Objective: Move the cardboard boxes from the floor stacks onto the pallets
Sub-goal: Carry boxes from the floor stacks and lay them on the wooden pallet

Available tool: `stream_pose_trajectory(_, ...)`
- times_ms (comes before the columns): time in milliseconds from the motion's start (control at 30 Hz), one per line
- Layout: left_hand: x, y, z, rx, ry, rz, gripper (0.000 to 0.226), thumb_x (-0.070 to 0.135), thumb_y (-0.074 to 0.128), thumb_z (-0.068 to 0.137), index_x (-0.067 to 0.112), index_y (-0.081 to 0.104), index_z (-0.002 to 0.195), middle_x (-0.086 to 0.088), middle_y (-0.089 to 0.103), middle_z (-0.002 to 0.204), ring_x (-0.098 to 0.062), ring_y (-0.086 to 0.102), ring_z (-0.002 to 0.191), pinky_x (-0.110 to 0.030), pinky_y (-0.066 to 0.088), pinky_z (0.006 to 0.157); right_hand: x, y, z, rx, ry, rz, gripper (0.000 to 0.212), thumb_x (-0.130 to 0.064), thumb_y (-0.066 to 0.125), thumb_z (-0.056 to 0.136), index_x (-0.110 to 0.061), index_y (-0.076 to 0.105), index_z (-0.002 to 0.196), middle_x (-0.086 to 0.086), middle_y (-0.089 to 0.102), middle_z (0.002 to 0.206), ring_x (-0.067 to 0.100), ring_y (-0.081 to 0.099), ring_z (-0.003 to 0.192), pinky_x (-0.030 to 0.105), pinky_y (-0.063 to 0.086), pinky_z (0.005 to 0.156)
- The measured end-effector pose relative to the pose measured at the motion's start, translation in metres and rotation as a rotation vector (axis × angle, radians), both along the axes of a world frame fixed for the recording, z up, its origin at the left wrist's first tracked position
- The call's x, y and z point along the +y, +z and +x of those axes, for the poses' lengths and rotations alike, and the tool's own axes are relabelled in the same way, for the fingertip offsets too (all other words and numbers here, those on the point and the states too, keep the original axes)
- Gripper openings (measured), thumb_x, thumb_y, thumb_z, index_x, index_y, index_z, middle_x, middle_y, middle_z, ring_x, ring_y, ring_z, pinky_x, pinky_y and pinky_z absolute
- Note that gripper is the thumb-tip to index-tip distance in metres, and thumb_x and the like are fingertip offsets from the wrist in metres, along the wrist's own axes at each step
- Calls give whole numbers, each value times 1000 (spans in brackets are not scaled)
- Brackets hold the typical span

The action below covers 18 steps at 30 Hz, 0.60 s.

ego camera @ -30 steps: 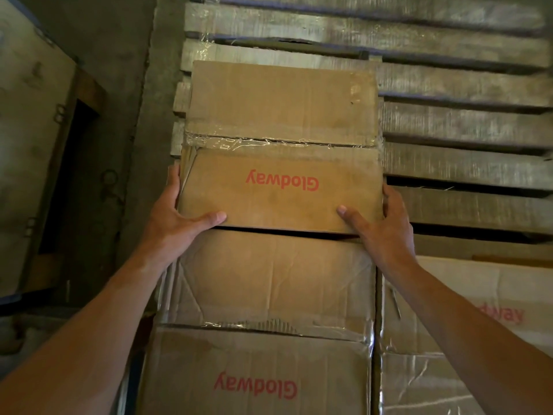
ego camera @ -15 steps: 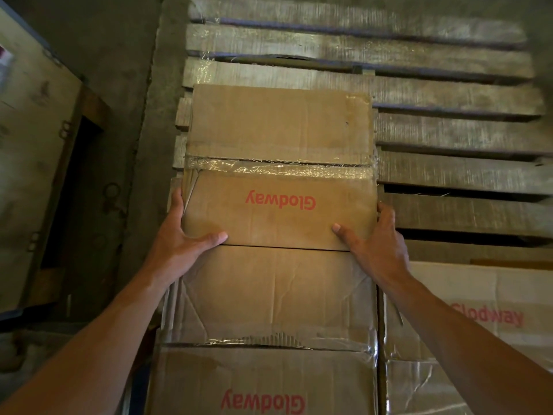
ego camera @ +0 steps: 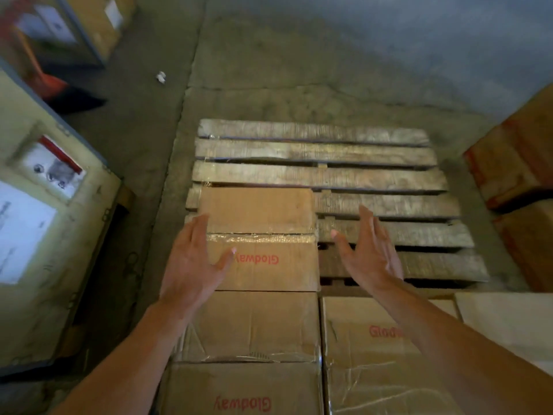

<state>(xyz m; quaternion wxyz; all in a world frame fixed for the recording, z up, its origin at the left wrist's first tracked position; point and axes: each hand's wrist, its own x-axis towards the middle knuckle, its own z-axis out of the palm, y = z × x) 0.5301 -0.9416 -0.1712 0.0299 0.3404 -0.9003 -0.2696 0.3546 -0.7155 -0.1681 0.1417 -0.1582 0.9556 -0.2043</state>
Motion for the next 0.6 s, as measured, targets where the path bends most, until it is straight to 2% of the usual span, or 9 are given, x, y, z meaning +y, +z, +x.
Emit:
stream_pose_trajectory(100, 30, 86, -13, 26, -92, -68, 79, 58, 53, 88, 19, 26, 152, -6, 37, 152, -25, 39, 139, -49, 45, 108, 28, 89, -9, 102, 63, 9, 76, -56, 37, 101, -19, 6, 160, 5, 14, 167, 25, 16, 152, 42, 21, 121)
stream_pose_trajectory(233, 81, 200, -25, 123, -146, -171, 80, 58, 44, 94, 19, 15, 158, -2, 22, 163, -21, 24, 149, -46, 34, 117, 76, 201, -8, 230, 61, 11, 74, -58, 30, 102, -16, 11, 160, 5, 14, 167, 25, 14, 153, 40, 16, 123)
stream_pose_trajectory(333, 118, 272, -29, 180, -246, -260, 79, 58, 38, 96, 11, 19, 157, -10, 26, 162, -24, 24, 149, -40, 26, 121, 118, 275, 6, 286, -7, -30, 71, -55, 36, 101, -12, 26, 157, 8, 27, 162, 28, 26, 148, 42, 26, 121)
stream_pose_trajectory(433, 158, 338, -28, 219, -361, -309, 76, 53, 40, 99, 10, 17, 158, -10, 24, 163, -24, 21, 150, -35, 18, 123, 168, 331, 34, 400, -63, -87, 69, -61, 32, 95, -9, 47, 139, 11, 51, 141, 32, 47, 129, 46, 40, 108)
stream_pose_trajectory(533, 202, 392, -20, 293, -454, -349, 77, 54, 37, 94, 8, 27, 155, -12, 35, 157, -27, 30, 145, -37, 22, 121, 223, 367, 67, 457, -131, -123, 66, -64, 29, 90, -12, 55, 121, 9, 59, 122, 34, 54, 113, 46, 46, 96)
stream_pose_trajectory(600, 235, 420, -16, 337, -508, -368, 82, 57, 33, 88, 4, 38, 150, -14, 45, 150, -30, 39, 139, -40, 29, 119, 261, 391, 91, 469, -180, -131, 65, -68, 28, 89, -16, 54, 119, 5, 58, 121, 33, 54, 114, 44, 46, 92)
